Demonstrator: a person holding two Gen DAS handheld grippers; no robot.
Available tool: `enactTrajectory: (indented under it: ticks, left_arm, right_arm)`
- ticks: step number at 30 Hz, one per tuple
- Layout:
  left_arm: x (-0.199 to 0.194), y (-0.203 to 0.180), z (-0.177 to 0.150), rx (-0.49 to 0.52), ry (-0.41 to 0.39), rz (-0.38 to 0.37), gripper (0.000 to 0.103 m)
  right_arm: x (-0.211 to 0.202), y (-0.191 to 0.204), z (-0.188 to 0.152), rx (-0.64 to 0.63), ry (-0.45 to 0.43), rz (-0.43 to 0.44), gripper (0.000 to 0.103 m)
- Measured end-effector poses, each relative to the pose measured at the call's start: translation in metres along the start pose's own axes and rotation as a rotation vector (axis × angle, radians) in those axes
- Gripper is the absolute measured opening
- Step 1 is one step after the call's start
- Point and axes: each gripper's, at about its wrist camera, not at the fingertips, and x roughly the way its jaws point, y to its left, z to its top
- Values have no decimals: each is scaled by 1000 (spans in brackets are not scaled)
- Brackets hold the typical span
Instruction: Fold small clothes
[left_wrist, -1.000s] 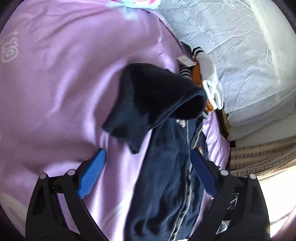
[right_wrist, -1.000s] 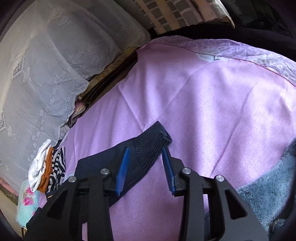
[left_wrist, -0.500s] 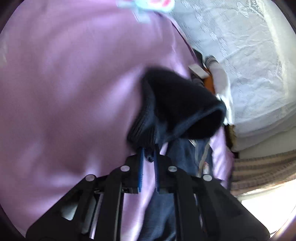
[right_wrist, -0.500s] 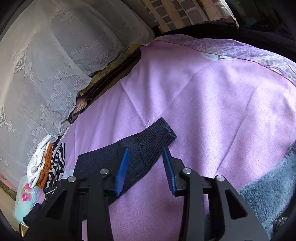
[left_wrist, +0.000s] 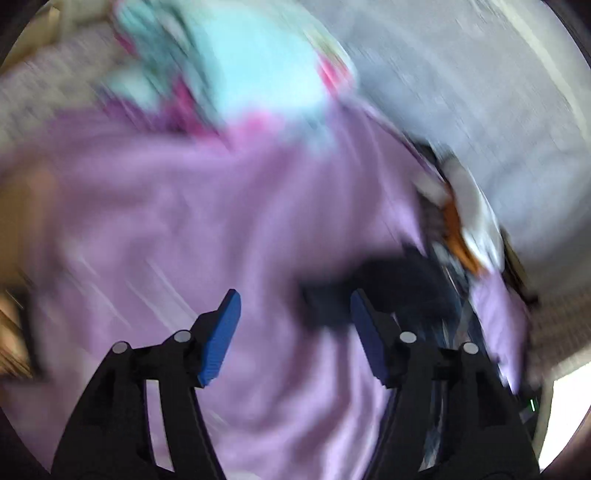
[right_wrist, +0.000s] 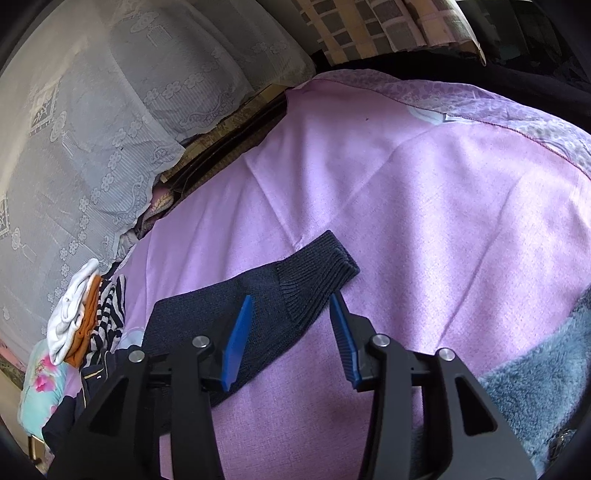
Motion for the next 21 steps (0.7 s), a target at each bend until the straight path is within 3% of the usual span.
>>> enactTrajectory:
  ticks: [3,5,10,13,14,17,19,21]
  left_arm:
    - [36,-14,-36,-19,117,-70,62]
    - [56,-17,-47,-89,151,-141,62]
    - [77,-24,-35,-282,57,-328,62]
    - [91,-26,-22,-384,15,-324,62]
    - [93,-21,-17,-401,5,-309,55]
    - [106,-7,-5,-441,32,-306,14]
    - [90,11,3,-413,4,-245,11]
    - [59,24,16,-358,-91,-133,10]
  right_arm:
    - [-1,0,0,3,-4,4,49]
    - [-1,0,-1,3,-3,5,50]
    - [1,2,-2,-6,8,3,54]
    - [1,2,-2,-4,8,5,54]
    - [1,3,-2,-5,7,4,54]
    - [1,4,-3,-8,7,6,54]
    - [2,5,-2,-8,8,4,54]
    - [2,5,-2,-10,8,5,54]
